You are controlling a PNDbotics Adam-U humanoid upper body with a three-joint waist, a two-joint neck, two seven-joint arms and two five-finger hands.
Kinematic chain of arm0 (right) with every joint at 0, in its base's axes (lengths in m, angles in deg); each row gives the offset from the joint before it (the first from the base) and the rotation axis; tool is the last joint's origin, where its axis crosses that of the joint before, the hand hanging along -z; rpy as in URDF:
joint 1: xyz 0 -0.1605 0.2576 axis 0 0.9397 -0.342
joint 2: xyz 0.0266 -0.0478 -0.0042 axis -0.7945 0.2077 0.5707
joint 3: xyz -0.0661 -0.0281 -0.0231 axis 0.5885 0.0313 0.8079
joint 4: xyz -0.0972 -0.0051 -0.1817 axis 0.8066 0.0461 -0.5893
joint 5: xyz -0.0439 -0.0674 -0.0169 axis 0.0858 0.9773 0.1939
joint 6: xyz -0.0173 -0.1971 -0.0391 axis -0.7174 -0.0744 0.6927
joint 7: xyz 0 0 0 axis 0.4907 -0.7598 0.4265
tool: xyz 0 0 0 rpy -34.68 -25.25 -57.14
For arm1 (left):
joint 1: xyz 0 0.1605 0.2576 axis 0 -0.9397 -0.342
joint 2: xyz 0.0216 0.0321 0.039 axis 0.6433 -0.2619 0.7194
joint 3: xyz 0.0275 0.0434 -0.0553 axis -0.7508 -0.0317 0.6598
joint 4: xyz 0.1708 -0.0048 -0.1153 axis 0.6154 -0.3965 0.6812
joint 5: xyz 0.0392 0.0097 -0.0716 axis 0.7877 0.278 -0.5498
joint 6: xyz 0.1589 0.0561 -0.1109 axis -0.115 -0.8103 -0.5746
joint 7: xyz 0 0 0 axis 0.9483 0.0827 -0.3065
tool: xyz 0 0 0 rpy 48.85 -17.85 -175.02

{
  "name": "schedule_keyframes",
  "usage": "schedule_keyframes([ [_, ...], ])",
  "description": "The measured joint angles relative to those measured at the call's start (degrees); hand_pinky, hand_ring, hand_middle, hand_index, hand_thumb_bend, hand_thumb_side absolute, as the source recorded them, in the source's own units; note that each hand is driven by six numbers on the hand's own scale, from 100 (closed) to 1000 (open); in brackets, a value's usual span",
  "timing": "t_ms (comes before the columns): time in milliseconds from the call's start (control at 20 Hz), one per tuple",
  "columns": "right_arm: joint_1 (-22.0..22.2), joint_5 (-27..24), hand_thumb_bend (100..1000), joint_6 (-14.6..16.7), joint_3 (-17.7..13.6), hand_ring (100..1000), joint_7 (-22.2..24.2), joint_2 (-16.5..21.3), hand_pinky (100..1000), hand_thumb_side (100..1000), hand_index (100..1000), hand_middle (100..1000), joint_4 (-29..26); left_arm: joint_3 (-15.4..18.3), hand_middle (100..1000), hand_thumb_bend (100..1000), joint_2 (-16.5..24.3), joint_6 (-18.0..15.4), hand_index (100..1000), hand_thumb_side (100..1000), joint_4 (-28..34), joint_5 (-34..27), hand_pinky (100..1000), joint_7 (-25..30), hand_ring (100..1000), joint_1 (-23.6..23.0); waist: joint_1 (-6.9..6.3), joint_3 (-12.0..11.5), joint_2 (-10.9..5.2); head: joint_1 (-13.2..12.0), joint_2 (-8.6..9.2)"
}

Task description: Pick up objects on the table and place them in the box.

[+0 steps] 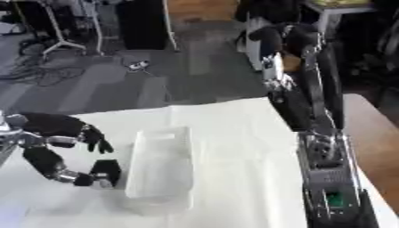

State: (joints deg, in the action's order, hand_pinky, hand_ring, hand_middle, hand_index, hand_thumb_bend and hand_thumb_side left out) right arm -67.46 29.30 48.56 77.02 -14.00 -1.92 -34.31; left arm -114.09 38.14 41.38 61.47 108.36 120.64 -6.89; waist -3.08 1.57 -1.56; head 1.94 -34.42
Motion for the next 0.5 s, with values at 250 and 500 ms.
schedule_keyframes([
  [250, 0.0, 0.0, 116, 0.0, 0.0, 342, 0.0, 0.0, 317, 967, 638, 365, 0.0, 0.0, 751, 387, 0.0, 0.7, 911, 972, 0.0, 0.7, 745, 0.7, 726, 0.0, 0.0, 0.0, 0.0, 0.0, 0.0],
  [500, 0.0, 0.0, 117, 0.0, 0.0, 343, 0.0, 0.0, 317, 968, 638, 365, 0.0, 0.0, 756, 408, -0.1, 0.1, 904, 905, -0.7, 4.3, 749, 0.1, 732, -0.1, 0.01, 0.0, 0.0, 0.0, 0.0],
])
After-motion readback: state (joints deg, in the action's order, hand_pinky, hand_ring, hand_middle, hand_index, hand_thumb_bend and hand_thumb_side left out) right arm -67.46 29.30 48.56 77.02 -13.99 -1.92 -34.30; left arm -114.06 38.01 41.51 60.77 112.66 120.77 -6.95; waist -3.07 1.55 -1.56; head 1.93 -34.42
